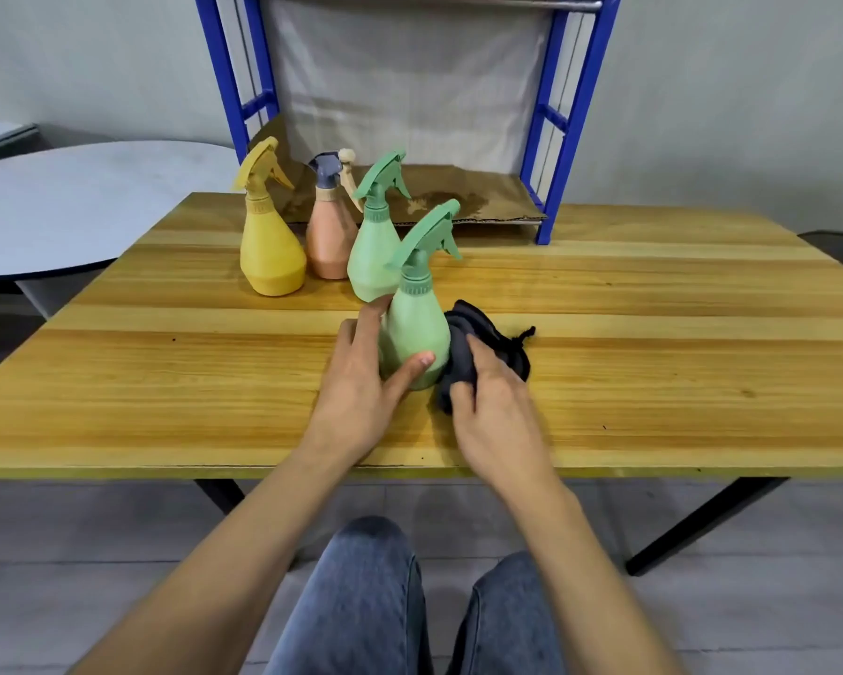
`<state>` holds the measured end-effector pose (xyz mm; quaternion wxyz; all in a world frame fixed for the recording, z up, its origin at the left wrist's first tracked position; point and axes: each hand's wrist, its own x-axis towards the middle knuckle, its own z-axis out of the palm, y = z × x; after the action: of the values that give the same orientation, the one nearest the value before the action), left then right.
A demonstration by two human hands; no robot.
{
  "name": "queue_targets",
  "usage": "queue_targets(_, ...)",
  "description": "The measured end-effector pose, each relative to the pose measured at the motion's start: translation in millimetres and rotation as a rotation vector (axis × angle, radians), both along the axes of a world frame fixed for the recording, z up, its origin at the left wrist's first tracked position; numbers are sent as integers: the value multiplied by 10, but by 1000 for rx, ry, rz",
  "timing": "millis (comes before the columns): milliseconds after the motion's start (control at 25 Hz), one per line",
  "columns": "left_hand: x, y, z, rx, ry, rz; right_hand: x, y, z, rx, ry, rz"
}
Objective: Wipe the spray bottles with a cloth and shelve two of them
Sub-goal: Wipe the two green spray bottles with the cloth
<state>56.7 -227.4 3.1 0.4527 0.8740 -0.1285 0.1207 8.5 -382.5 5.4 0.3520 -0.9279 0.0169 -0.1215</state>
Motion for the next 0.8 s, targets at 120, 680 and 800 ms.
queue_targets(120,-6,-106,24,3,-23,76,-126,150,-53,-17,-53,-58)
queue_targets(680,309,478,288,-89,330,-516,151,-192,31,51,-48,-18)
queue_targets(800,207,390,152,-139,230,-425,152,-129,-10,112,-80,-49)
